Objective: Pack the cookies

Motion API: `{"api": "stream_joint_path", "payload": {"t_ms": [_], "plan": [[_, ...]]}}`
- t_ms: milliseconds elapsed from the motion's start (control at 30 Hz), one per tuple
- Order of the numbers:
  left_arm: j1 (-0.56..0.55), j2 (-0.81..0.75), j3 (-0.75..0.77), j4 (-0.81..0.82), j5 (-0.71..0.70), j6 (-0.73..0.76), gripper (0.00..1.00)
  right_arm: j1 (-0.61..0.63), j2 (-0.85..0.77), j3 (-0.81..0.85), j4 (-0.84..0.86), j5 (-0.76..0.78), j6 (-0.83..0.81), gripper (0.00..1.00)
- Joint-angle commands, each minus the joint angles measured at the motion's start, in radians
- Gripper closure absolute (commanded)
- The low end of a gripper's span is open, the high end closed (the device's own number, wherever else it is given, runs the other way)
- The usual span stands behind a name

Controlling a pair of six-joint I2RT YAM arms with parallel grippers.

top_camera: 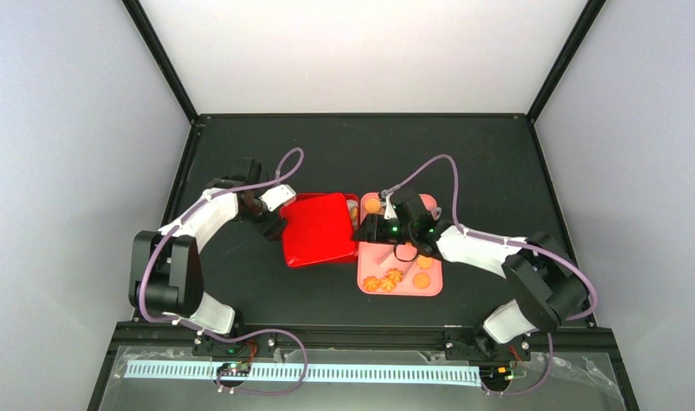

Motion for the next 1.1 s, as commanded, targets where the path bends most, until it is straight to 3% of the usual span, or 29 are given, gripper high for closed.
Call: {"api": "stream_joint_path", "payload": {"t_ms": [0,300,600,1067], "plan": [[-0.005,0.022,0.027,0.002,0.018,-0.034,0.14,-0.003,-0.028,0.054,-0.163,0.097,-0.112,0.42],[-0.017,0.056,0.064,-0.002,0.037,-0.071,0.16,0.028,0.029,0.159,-0.194,0.098,-0.151,0.44],[-0.019,0.074,0.105,-0.023,0.026,-0.084,0.17,0.033,0.14,0.26,-0.266,0.147,-0.205,0.57],[-0.02,0.083,0.187,-0.076,0.073,-0.109,0.17,0.031,0.22,0.338,-0.27,0.164,-0.184,0.64]]}}
